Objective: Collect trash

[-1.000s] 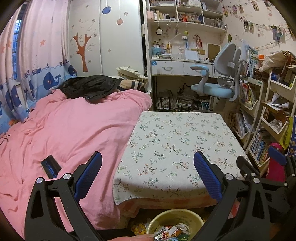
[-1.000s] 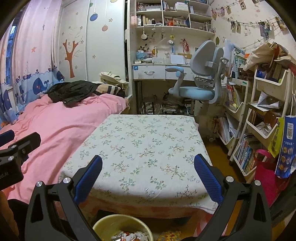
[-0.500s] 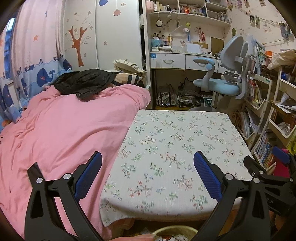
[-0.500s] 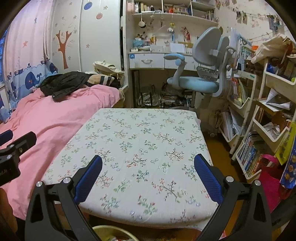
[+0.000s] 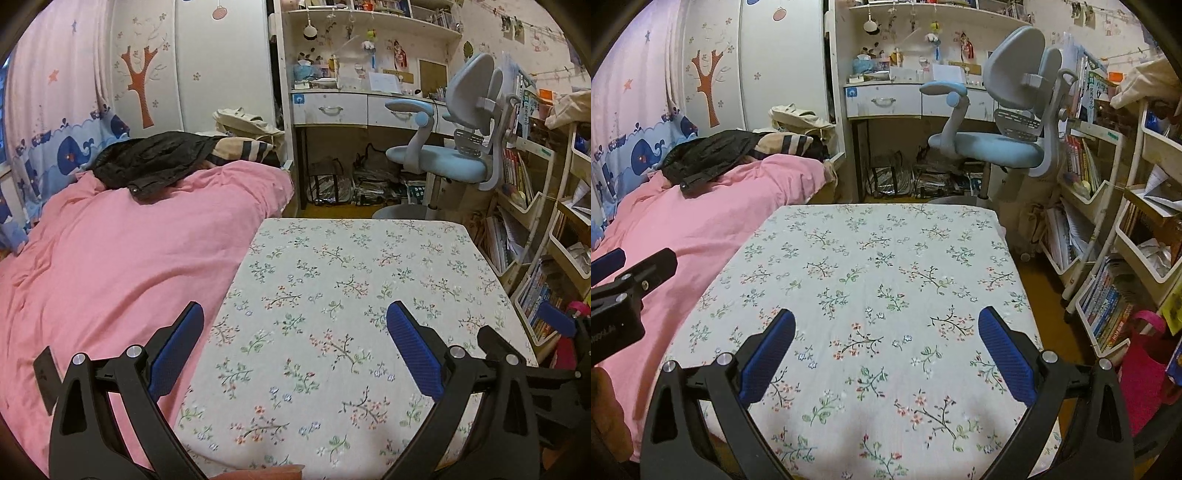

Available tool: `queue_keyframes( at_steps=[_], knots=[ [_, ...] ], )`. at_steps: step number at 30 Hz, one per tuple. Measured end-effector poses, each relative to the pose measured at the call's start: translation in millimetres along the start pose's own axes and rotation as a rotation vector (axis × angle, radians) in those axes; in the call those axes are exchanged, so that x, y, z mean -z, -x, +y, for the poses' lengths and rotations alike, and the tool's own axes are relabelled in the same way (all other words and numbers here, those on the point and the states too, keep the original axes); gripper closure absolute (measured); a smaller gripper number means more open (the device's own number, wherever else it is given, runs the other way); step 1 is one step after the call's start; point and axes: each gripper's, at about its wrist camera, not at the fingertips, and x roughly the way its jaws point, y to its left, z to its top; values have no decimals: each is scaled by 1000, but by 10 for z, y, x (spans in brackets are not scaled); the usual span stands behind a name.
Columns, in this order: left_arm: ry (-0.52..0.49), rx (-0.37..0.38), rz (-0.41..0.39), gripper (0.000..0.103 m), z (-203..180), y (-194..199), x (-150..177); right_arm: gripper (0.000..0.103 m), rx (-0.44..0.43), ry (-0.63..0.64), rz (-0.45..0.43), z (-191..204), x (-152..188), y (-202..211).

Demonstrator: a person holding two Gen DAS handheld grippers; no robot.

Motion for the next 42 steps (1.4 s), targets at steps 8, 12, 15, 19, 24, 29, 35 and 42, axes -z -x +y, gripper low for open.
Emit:
queue_keyframes(
  at_steps=[8, 12, 15, 19, 24, 29, 35, 42],
  knots=[
    [25, 6, -3, 7, -10, -220, -128, 8, 2, -2, -14, -40, -203, -180],
    [24, 9, 16, 7, -7, -331, -146, 8, -1, -10, 0, -72, -237, -295],
    [21, 7, 29, 7, -17, -378, -158, 8, -2, -6, 12, -78, -253, -358],
    [6, 13, 26, 7, -65, -380, -160, 8, -3, -15, 23, -108, -253, -402],
    [-2, 20, 27, 7, -101, -382, -165, 8, -2, -9, 30, -102, -247, -434],
    [-6, 23, 28, 7, -110, -371, -163, 8, 2, -1, 40, -69, -237, -477],
    [45, 76, -8, 7, -18, -324, -144, 8, -16, -25, 95, -106, -209, -650],
    [23, 93, 63, 7, 65, -394, -176, 8, 32, -14, 297, -179, -90, -1216]
  ],
)
